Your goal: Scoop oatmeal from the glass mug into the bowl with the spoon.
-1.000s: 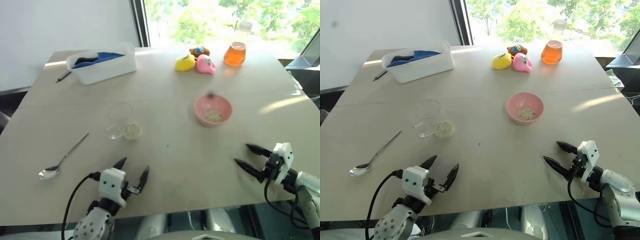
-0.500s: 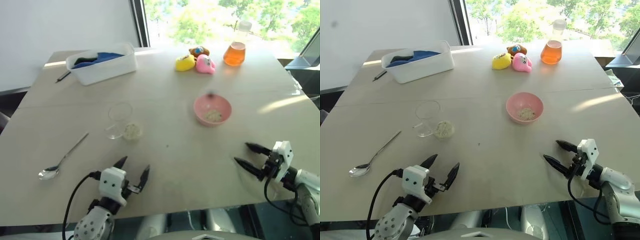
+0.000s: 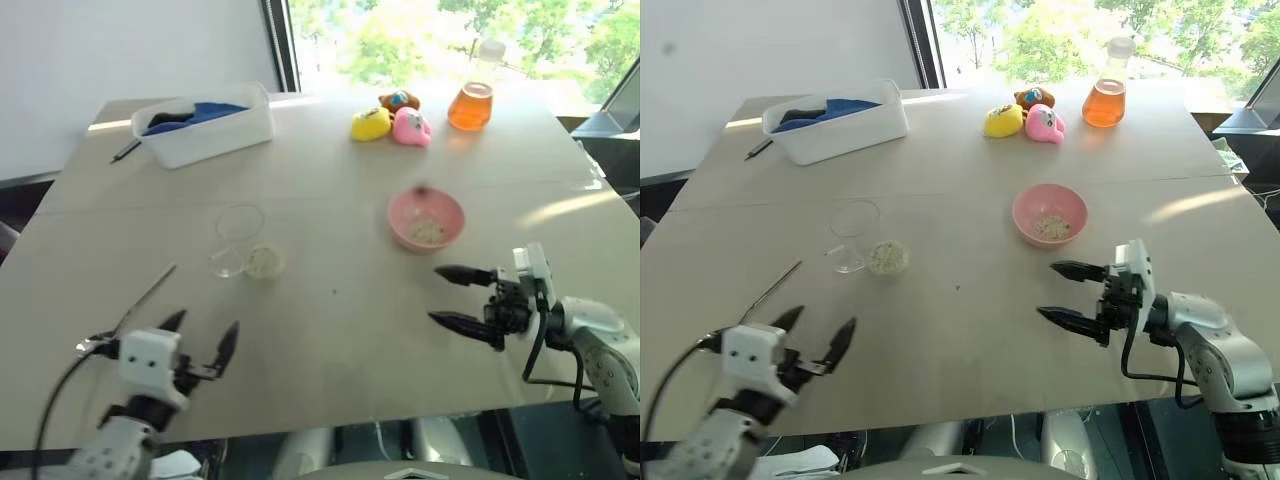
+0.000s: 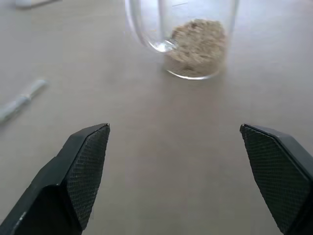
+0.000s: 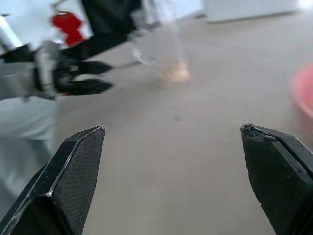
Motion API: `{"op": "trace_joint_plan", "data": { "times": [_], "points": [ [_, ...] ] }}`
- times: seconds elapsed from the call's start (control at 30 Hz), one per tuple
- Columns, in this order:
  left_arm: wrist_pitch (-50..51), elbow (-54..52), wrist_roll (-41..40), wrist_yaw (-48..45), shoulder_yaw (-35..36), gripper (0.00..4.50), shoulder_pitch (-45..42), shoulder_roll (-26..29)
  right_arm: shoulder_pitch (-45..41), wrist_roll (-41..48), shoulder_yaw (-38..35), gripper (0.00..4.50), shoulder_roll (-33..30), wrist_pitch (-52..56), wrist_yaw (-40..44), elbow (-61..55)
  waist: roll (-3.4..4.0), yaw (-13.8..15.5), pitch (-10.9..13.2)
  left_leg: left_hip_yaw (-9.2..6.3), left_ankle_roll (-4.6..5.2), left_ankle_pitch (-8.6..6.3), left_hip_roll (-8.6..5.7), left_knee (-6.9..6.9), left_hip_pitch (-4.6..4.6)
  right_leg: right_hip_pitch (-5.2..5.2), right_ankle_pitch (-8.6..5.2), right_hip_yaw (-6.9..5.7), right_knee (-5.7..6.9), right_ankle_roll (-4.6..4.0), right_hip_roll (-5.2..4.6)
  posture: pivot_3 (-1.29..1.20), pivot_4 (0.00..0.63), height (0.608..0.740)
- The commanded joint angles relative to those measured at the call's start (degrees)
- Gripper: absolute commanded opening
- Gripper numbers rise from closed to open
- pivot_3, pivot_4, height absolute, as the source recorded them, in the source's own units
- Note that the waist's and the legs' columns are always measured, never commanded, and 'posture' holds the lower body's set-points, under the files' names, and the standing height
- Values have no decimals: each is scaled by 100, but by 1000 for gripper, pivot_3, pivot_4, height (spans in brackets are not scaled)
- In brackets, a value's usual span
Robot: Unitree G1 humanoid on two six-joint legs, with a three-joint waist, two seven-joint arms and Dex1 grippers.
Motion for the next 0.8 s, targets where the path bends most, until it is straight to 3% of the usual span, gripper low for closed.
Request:
{"op": "trace_joint_plan", "data": {
  "times": [0.03, 0.23, 0.47, 0.63, 0.8],
  "points": [
    [575, -99, -356, -356, 748, 4467, 37, 567, -325, 401, 213, 4500, -75, 391, 49, -681, -6, -3, 4, 0, -1, 0, -2, 0, -2, 0, 0, 0, -2, 0, 0, 0, 150, 740],
    [1559, 298, -695, -927, 1598, 4467, 55, 1413, -688, 325, 424, 4500, -113, 420, 85, -913, -31, 2, 25, 0, -20, 11, -8, 0, -5, 0, 0, -2, -13, 1, -4, 0, 150, 740],
    [1973, 1341, -740, -1743, 2288, 4467, -216, 2228, -638, 432, 352, 4500, -132, 534, -139, -1053, -30, -6, 33, -3, -23, 12, -2, -6, -3, -4, 0, -5, -8, 0, 1, 0, 150, 740],
    [1776, 2417, -512, -2218, 2172, 4467, -654, 2704, -727, 501, 341, 4500, -124, 662, -320, -1167, -30, -8, 34, 4, -24, 12, -4, -14, -7, -21, 0, 3, -8, -1, -3, 0, 150, 740],
    [1288, 3626, -104, -2541, 1438, 4467, -1490, 2877, -916, 684, 364, 4500, -43, 929, -717, -1325, -26, 2, 35, 4, -32, 17, -5, -29, -10, -34, 1, 3, -1, -1, -11, 0, 150, 740]
  ]
}}
